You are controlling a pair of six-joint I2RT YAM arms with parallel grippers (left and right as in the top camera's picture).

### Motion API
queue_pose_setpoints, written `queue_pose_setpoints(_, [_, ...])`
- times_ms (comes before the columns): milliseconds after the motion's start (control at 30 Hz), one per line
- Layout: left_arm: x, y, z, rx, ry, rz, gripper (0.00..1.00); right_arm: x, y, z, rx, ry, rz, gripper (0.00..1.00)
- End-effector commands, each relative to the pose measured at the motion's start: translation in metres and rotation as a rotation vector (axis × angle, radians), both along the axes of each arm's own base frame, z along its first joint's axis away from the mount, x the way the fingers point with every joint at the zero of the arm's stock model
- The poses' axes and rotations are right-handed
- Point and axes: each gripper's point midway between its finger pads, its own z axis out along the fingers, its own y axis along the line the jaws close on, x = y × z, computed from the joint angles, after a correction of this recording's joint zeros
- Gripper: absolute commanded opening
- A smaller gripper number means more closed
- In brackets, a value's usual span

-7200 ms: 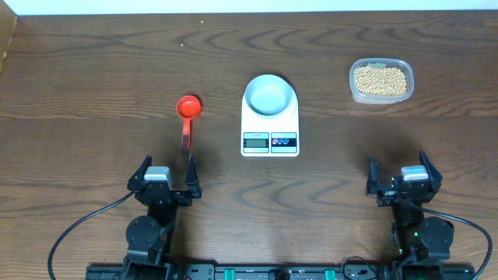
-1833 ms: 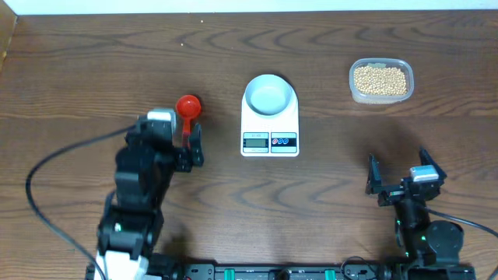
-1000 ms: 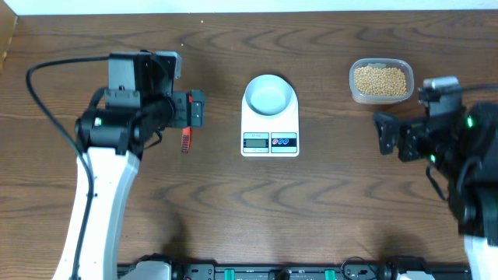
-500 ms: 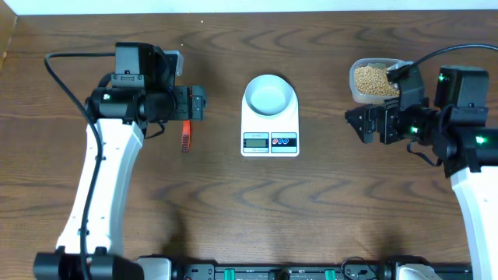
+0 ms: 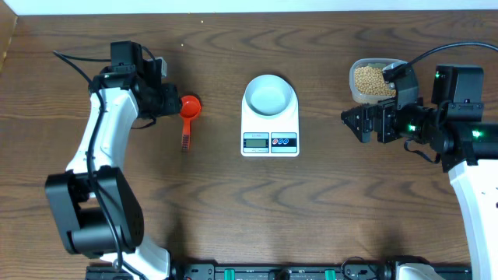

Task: Scoop item into bowl and weigh 50g on scale
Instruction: 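Reach the left gripper to the red scoop and grasp its cup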

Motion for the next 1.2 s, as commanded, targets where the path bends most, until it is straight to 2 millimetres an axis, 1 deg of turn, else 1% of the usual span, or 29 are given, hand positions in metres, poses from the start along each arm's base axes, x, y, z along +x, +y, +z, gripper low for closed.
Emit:
queue_pose_setpoints(0, [0.015, 0.002, -0.018, -0.010, -0.001, 0.001, 0.45, 0.000, 0.005, 0.007, 0.003, -0.020, 0.026, 0.98])
queue_pose_setpoints(67, [0.023, 0.002, -0.029, -0.010, -0.006, 0.001, 0.39, 0.000, 0.005, 0.007, 0.003, -0.021, 0.026, 0.97])
queue_pose_setpoints(100, [0.024, 0.002, -0.031, -0.011, -0.007, 0.000, 0.39, 0.000, 0.005, 0.007, 0.003, -0.021, 0.026, 0.97])
queue_pose_setpoints(133, [0.029, 0.003, -0.040, -0.010, -0.007, 0.001, 0.39, 0.000, 0.005, 0.007, 0.003, -0.021, 0.026, 0.97])
queue_pose_setpoints(233, [0.032, 0.003, -0.056, -0.012, 0.008, 0.001, 0.38, 0.000, 0.005, 0.007, 0.003, -0.021, 0.026, 0.97])
queue_pose_setpoints(433, [0.032, 0.003, -0.077, -0.015, 0.041, 0.001, 0.30, 0.000, 0.005, 0.007, 0.003, -0.021, 0.026, 0.98])
queue_pose_setpoints(533, [0.034, 0.003, -0.081, -0.016, 0.043, 0.000, 0.29, 0.000, 0.005, 0.007, 0.003, -0.021, 0.027, 0.98])
queue_pose_setpoints(733, [0.038, 0.003, -0.084, -0.014, 0.029, 0.000, 0.19, 0.000, 0.005, 0.007, 0.004, -0.020, 0.026, 0.99])
queue_pose_setpoints(1033, [0.037, 0.003, -0.098, -0.017, 0.049, 0.000, 0.19, 0.000, 0.005, 0.007, 0.003, -0.017, 0.027, 0.99])
queue_pose_setpoints(1167, [0.037, 0.003, -0.099, -0.017, 0.050, -0.001, 0.19, 0.000, 0.005, 0.007, 0.003, -0.017, 0.027, 0.99])
